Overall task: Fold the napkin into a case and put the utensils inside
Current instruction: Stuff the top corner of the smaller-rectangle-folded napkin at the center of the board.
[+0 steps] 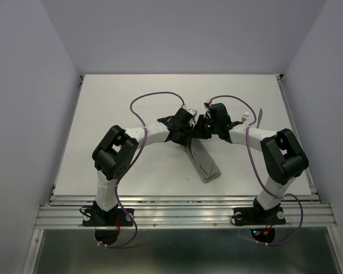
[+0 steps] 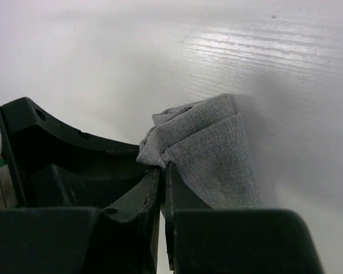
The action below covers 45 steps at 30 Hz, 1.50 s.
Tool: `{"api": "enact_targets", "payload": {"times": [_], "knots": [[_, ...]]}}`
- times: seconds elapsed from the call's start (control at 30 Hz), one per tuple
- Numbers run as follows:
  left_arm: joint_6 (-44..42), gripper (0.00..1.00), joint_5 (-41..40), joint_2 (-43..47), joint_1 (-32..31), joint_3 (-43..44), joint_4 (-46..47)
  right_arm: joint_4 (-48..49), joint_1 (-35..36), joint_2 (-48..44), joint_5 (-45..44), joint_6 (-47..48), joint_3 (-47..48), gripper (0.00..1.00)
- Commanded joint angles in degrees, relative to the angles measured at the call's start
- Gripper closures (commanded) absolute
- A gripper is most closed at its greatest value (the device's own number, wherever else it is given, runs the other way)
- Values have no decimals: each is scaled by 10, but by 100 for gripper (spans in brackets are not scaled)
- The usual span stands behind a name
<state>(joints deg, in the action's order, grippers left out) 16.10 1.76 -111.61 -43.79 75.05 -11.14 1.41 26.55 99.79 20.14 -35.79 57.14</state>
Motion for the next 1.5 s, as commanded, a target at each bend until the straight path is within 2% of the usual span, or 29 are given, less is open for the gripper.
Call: {"api": "enact_targets", "payload": {"times": [0.0,0.03,0.07,0.1,0.2,0.43,0.7,0.97,1.17,1.47], "knots": [[-13,73,-37,3,-2,29,-7,6,-1,-21,2,6,-4,99],[-13,79,-40,3,-2,33,-8,5,-1,-21,2,7,-4,99],[-13,97,-42,1,-2,34,-10,3,-1,-22,2,8,-4,99],[-12,100,-47,-4,-2,39,-17,2,-1,-21,0,16,-2,99],[0,100,-63,-12,-2,52,-32,-13,-6,-15,-15,34,10,99],[9,100,-34,19,3,29,-8,-40,-6,-18,-3,47,15,99],[38,100,34,29,15,18,8,-79,-6,8,30,87,29,99],[54,100,31,25,16,24,5,-96,-6,42,41,93,41,99],[50,100,8,18,17,36,-7,-137,-6,64,31,108,58,99],[53,100,28,24,20,29,5,-181,-6,66,-22,123,75,99]]}}
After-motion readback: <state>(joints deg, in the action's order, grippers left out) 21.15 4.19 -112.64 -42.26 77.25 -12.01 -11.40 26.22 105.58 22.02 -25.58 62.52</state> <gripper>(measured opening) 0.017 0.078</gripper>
